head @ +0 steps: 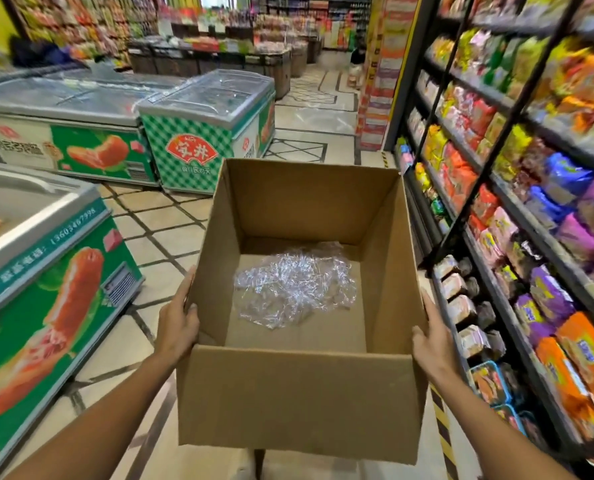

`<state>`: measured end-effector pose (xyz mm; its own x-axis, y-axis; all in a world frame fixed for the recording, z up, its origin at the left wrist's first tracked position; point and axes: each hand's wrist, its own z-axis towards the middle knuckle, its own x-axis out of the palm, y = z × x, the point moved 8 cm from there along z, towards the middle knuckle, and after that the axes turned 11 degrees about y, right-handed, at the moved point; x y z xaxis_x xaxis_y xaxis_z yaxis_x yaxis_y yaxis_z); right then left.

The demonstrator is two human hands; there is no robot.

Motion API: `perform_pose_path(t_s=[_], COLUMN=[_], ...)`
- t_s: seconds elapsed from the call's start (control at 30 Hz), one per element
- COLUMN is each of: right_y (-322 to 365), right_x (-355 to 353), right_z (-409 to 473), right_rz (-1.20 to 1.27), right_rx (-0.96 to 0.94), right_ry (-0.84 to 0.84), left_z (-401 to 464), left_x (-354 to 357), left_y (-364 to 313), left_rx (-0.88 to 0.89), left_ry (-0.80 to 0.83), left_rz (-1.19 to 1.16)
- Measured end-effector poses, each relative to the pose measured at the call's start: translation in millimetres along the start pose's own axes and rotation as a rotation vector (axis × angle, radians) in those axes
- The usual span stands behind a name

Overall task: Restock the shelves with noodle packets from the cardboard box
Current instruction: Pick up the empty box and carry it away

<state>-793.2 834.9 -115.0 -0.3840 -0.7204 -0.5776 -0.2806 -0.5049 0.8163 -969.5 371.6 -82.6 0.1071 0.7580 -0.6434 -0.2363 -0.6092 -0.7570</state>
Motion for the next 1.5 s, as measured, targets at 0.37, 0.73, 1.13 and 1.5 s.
perform_pose_path(t_s=[0.37,0.73,1.13,1.5], right_y=[90,104,123,159], right_x=[81,130,148,217], right_z=[261,538,882,1166], right_rz=[0.018,0.085,0.078,0.085], right_rx=[-0.009,-0.004,0.017,0.059], right_ry=[-0.071,-0.066,0.043,0.008], left_z=[309,585,887,1197], left_x=[-23,36,104,154], left_y=[39,63,50,132], left_rx=[-0.013,0.026,-0.139,-0.099], left_ry=[0.051,0.056,-0.025,0.002], left_rz=[-0.054,-0.079,-0.095,-0.113])
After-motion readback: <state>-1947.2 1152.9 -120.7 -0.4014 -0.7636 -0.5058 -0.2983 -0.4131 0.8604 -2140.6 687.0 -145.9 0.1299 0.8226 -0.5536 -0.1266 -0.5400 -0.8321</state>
